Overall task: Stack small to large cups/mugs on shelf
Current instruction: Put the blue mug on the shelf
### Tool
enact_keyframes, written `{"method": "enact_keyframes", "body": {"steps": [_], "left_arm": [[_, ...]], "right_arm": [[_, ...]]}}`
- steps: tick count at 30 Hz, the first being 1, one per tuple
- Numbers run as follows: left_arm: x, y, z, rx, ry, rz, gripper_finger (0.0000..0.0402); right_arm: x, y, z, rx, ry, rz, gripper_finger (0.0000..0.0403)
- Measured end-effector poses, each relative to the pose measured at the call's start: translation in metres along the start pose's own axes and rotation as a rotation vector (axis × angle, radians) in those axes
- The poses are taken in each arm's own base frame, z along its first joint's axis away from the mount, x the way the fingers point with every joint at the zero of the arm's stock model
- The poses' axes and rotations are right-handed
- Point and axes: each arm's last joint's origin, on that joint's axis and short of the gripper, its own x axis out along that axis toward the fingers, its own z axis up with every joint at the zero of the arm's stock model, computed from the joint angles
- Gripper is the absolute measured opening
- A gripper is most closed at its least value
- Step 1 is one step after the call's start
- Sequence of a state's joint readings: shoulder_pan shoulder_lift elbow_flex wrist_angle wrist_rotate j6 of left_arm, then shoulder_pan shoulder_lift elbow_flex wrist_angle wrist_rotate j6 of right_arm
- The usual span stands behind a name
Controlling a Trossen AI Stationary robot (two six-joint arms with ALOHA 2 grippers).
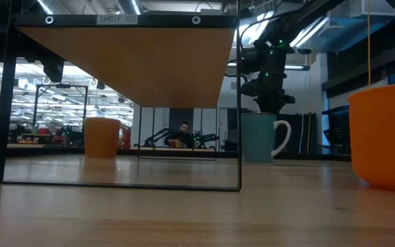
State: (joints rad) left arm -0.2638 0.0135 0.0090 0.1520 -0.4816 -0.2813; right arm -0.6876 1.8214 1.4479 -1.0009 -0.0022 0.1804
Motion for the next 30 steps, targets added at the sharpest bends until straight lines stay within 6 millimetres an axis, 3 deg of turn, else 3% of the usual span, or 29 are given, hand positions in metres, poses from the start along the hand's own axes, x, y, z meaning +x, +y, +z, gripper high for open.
{"method": "enact_keyframes", "body": {"steps": [7, 16, 23, 30], "left_arm": [[0.000, 0.000, 0.000, 0.004, 0.000, 0.000, 0.0069], [0.000, 0.000, 0.000, 0.004, 0.000, 0.000, 0.0069], [0.000, 0.000, 0.000, 0.004, 0.001, 0.001, 0.0069], [0.000, 0.000, 0.000, 0.004, 0.001, 0.001, 0.0069]], "right_arm": [[-0.011, 0.003, 0.002, -0.041, 0.016, -0.010, 0.0027], [-0.051, 0.022, 0.008, -0.142, 0.000, 0.000, 0.0025], [-0.070, 0.038, -0.003, -0.188, 0.079, 0.018, 0.0024], [-0.106, 0.060, -0.008, -0.232, 0.068, 0.063, 0.0023]]}}
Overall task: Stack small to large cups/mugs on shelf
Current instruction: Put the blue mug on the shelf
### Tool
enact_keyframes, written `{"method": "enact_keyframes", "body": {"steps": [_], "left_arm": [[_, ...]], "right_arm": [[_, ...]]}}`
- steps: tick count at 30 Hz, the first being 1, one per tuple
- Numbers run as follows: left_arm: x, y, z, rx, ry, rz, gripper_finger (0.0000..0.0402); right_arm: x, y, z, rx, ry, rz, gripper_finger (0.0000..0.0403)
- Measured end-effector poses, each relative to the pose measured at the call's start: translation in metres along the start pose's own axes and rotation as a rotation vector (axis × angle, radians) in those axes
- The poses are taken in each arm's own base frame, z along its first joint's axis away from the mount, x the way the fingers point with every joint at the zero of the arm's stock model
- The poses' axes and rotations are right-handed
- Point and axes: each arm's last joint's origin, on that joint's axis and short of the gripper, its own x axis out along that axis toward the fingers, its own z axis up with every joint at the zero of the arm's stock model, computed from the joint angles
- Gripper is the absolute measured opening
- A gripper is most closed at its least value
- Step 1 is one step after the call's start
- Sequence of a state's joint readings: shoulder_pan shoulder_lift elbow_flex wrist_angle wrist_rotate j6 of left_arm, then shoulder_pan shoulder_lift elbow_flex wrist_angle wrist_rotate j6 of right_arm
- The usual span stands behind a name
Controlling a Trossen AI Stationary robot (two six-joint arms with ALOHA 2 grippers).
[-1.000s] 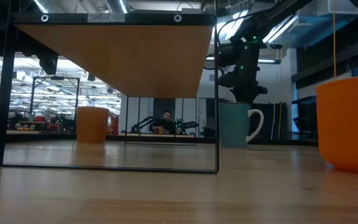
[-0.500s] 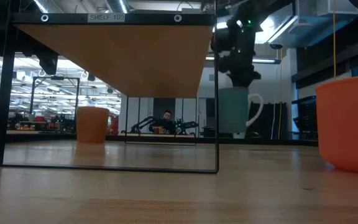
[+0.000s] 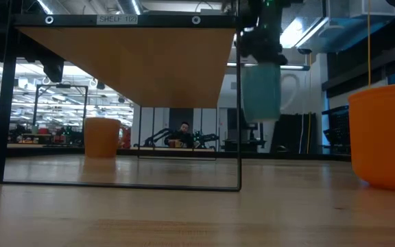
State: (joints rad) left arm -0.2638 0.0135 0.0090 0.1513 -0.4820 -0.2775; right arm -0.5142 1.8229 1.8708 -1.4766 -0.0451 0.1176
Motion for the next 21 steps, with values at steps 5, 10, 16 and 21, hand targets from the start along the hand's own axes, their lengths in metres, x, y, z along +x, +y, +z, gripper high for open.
{"method": "enact_keyframes", "body": {"steps": [5, 10, 16, 21], "left_arm": [[0.000, 0.000, 0.000, 0.000, -0.004, 0.015, 0.0069], [0.000, 0.002, 0.001, -0.007, -0.022, 0.057, 0.0069], [0.000, 0.002, 0.003, -0.020, -0.045, 0.084, 0.0069], [0.000, 0.002, 0.003, -0.020, -0.044, 0.084, 0.0069]], "right_arm": [[-0.038, 0.020, -0.003, -0.045, -0.090, 0.030, 0.0024], [-0.068, 0.049, -0.010, -0.170, -0.168, 0.087, 0.0024], [-0.069, 0.084, 0.001, -0.252, -0.207, 0.122, 0.0025], [-0.045, 0.099, 0.021, -0.288, -0.200, 0.142, 0.0025]]}}
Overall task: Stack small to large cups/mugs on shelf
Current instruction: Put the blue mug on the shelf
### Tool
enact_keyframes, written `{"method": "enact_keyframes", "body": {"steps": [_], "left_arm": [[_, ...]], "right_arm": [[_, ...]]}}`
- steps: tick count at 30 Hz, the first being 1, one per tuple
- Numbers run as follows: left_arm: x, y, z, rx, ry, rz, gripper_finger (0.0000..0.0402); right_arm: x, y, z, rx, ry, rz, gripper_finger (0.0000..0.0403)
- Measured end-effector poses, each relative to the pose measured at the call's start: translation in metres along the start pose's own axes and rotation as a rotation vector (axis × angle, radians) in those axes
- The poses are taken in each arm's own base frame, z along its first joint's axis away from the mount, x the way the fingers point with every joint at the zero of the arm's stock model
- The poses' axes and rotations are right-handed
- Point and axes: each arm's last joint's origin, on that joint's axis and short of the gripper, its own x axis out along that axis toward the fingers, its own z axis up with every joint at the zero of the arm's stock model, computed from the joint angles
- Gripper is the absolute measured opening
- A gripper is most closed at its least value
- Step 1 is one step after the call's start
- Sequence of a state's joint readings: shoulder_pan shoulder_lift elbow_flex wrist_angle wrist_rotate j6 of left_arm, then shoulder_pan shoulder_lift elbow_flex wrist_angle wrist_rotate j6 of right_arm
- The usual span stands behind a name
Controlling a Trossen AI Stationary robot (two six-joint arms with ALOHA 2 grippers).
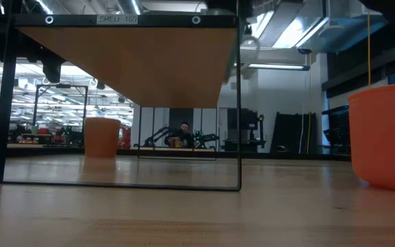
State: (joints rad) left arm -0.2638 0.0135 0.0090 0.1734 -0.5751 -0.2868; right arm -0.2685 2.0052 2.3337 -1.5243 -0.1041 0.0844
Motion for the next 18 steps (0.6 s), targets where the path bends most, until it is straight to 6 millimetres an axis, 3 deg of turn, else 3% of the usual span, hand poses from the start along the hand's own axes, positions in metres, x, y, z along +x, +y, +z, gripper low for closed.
{"method": "enact_keyframes", "body": {"steps": [4, 11, 18], "left_arm": [[0.000, 0.000, 0.000, -0.026, 0.000, 0.000, 0.0069], [0.000, 0.000, -0.001, -0.047, 0.007, 0.002, 0.0069], [0.000, 0.000, -0.001, -0.047, 0.007, 0.002, 0.0069]], "right_arm": [[0.014, -0.007, 0.003, 0.005, 0.070, -0.009, 0.0025], [0.013, -0.007, 0.020, -0.061, -0.109, -0.007, 0.0030], [0.015, -0.007, 0.022, -0.074, -0.118, 0.000, 0.0032]]}}
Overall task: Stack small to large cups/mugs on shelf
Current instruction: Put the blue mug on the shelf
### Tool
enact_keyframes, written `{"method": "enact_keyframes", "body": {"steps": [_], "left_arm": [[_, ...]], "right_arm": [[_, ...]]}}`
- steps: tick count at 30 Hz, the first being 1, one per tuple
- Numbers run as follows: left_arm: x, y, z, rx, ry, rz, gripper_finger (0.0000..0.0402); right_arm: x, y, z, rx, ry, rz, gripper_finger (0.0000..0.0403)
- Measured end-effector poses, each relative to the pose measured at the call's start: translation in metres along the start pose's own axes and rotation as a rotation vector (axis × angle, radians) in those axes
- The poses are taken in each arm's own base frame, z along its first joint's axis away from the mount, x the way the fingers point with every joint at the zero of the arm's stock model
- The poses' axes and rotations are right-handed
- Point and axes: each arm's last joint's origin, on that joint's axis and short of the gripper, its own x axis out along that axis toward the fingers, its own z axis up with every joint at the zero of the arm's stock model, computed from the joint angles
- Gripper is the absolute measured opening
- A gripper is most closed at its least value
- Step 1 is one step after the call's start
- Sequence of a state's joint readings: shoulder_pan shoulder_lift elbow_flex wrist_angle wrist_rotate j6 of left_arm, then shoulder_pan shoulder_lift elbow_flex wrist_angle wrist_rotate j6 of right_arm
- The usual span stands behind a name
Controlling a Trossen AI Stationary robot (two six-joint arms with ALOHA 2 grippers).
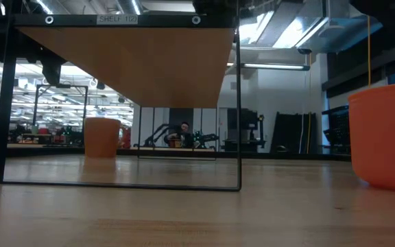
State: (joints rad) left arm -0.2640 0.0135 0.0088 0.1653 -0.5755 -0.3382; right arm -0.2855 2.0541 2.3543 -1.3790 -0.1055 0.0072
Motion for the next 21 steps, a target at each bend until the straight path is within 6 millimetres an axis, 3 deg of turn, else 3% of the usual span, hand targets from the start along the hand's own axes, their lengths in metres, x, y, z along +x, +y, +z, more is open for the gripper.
{"method": "enact_keyframes", "body": {"steps": [8, 21], "left_arm": [[0.000, 0.000, 0.000, 0.007, 0.000, 0.000, 0.0069], [0.000, 0.000, 0.000, 0.008, 0.000, 0.000, 0.0069]], "right_arm": [[-0.001, -0.004, 0.006, -0.013, -0.067, -0.035, 0.0032], [0.000, -0.015, 0.003, 0.040, -0.029, -0.049, 0.0033]]}}
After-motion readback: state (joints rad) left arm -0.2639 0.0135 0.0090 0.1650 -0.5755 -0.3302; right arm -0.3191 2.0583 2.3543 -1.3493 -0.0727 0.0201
